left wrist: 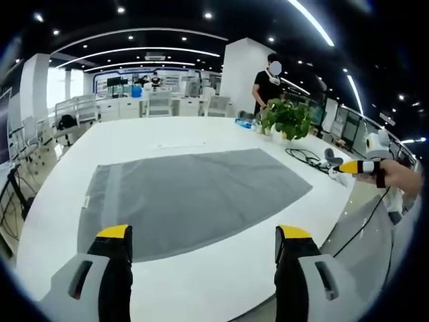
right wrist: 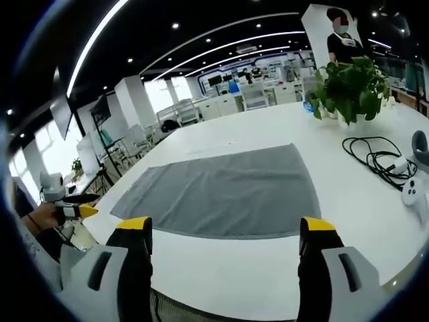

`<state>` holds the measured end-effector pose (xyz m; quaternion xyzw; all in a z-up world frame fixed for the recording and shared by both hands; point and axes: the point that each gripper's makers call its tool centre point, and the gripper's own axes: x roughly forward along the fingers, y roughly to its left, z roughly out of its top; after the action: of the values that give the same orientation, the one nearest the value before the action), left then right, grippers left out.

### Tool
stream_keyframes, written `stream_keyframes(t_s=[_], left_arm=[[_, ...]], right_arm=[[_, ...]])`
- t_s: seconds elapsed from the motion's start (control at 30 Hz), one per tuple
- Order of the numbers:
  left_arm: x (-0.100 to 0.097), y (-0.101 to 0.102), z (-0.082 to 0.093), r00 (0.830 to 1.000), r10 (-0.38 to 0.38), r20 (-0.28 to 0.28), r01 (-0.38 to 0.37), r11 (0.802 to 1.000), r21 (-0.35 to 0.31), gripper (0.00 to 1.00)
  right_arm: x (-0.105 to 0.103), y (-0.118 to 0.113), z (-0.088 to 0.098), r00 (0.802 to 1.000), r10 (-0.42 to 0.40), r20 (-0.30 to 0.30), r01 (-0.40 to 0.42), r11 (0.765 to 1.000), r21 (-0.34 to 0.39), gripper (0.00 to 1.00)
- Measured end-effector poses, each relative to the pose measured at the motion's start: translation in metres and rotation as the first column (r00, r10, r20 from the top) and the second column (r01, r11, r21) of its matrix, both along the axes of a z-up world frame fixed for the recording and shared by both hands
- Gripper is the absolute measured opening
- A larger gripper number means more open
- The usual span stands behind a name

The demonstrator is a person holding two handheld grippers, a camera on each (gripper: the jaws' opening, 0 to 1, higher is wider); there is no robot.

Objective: Fold the towel on the table until its edges align and the towel forms a compact rectangular stack.

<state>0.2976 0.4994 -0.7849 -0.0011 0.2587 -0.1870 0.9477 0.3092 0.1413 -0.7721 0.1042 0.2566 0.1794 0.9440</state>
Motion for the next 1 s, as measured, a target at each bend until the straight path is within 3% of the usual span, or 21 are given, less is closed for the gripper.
stream_keyframes(t_s=[0.17, 0.6, 1.0], left_arm=[[0.004, -0.009, -0.003, 0.999, -0.034, -0.012, 0.034, 0.999, 0.007, 0.90], [0.026, -0.037, 0.007, 0.994, -0.109, 0.016, 0.108, 0.993, 0.039, 0.90], [0.049, -0.102, 0.012, 0.964, -0.264, 0.039, 0.263, 0.964, 0.034, 0.90]], right_arm=[[0.009, -0.007, 0.004, 1.000, 0.020, 0.007, -0.020, 0.999, -0.031, 0.92], [0.046, -0.025, 0.038, 0.995, 0.041, 0.092, -0.036, 0.998, -0.054, 0.91], [0.078, -0.050, 0.068, 0.988, 0.011, 0.154, -0.002, 0.999, -0.054, 0.91]])
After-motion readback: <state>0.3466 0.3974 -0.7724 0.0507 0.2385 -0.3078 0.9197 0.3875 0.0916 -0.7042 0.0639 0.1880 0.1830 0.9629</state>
